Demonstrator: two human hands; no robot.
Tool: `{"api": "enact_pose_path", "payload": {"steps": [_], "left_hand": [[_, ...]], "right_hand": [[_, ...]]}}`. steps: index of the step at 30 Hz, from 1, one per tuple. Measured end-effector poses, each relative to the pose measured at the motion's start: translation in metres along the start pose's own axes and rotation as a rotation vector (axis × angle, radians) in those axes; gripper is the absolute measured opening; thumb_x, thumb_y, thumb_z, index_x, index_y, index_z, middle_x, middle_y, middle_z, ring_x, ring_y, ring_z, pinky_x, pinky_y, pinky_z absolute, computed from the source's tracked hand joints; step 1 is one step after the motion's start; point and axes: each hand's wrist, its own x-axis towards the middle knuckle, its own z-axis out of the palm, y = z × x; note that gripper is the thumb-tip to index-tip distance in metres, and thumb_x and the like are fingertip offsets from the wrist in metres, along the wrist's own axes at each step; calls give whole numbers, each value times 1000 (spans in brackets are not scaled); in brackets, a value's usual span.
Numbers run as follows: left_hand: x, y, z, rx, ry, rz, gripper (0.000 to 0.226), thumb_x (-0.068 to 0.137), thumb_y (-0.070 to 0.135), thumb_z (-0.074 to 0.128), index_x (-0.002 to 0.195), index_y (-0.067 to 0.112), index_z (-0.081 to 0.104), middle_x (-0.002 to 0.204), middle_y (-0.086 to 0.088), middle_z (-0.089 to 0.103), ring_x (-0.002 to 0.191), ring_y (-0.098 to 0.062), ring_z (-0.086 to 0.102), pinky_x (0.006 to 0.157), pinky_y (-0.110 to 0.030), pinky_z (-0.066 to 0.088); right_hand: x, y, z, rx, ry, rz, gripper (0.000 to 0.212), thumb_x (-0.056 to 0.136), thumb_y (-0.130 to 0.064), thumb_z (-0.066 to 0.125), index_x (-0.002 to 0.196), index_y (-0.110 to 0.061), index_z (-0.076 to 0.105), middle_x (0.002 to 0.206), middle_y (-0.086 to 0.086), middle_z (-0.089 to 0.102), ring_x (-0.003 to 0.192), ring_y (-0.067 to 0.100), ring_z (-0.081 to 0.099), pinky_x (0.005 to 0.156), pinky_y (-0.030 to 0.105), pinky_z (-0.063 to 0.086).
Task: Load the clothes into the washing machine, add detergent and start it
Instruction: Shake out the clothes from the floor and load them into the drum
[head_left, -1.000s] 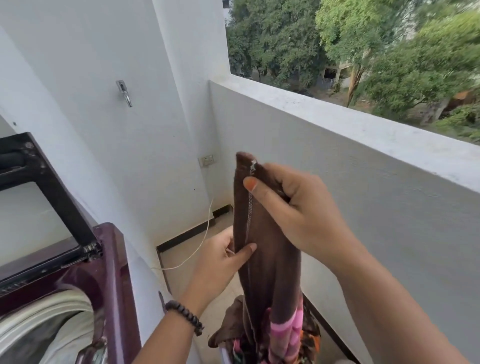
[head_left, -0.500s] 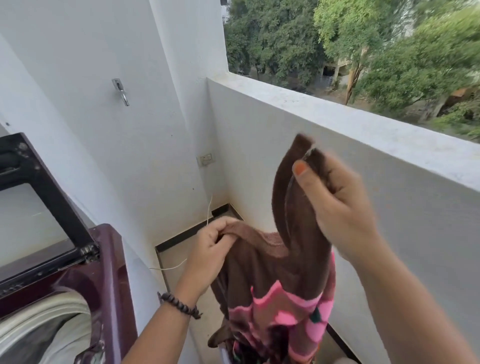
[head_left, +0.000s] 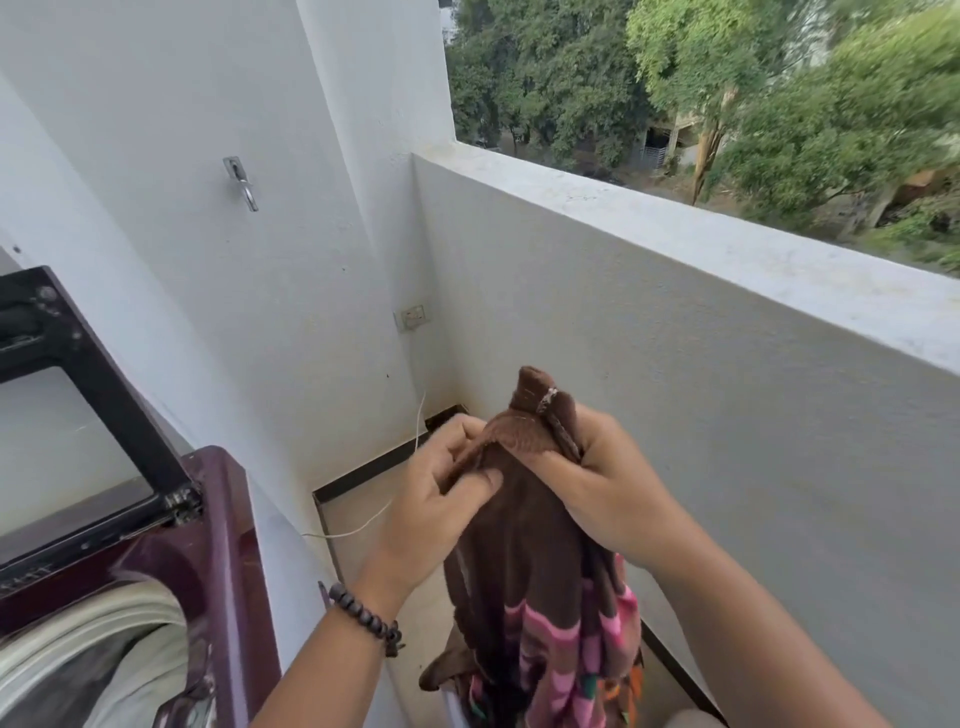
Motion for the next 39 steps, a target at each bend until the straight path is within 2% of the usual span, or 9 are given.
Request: {"api": "enact_pose_path", "payload": {"steps": [3,7,10,13,20,25,29,32,39], "left_hand": [[-15,-29,8,40,25,-156,30,89,-3,63,102,23,66,93,15,75,91,-2,69,74,-17,53],[-33,-75,2,184,-43,-372,20,89,19,69,105,30,66,102,15,74,98,-5,69,84,-28,56],[-47,-100,-7,270,-90,-479,8,85,39,71,92,35,69,96,9,75,90,-10,70,81,-40,57],[-62,-129,-21,332,-97,-545,41,78,67,63,88,27,69,85,1,73,81,-22,68,77,-50,52],[-22,-69,-20,221,145,-302,20,97,12,54,95,19,73,92,2,74,94,-14,68,83,-32,55],[5,7,7,295,43,-1,13,76,9,67,80,21,64,70,-9,70,63,-12,62,63,-27,48],[8,21,11,311,47,93,14,76,36,61,87,27,59,66,-18,63,54,-32,48,52,-38,40],[-7,6,10,136,-11,88,20,82,30,55,94,15,60,77,-23,61,61,-38,50,55,-46,42],[-46,-67,8,373,25,-91,24,84,21,69,80,43,65,76,24,68,70,2,64,63,-14,47]], "right_hand": [[0,-18,-3,56,67,-27,19,92,-18,61,79,-6,66,74,-3,69,73,11,66,67,34,55],[-1,-43,-9,127,150,-51,23,89,-19,60,70,-8,66,67,3,68,65,17,67,60,41,56],[-3,-63,-17,260,227,-85,21,85,-16,63,66,-18,73,62,0,68,56,14,66,54,29,57],[-6,-83,-26,411,294,-106,20,78,-21,62,61,-19,74,58,-2,68,51,12,66,52,24,56],[-3,-46,-48,171,364,0,12,74,-15,73,82,-25,72,74,-5,72,71,9,69,64,24,56],[-16,-4,-21,18,-188,150,67,71,3,81,126,-19,51,112,-3,66,107,-2,61,91,13,45],[-20,2,-16,17,-104,183,18,81,-8,76,97,-17,74,95,4,75,93,13,69,84,35,57],[-21,-13,-24,25,-52,117,5,84,-12,71,88,-10,73,85,6,72,84,14,68,76,30,55],[-21,-68,-32,214,158,-63,3,73,-14,68,74,-16,69,75,-4,70,75,7,67,68,19,54]]}}
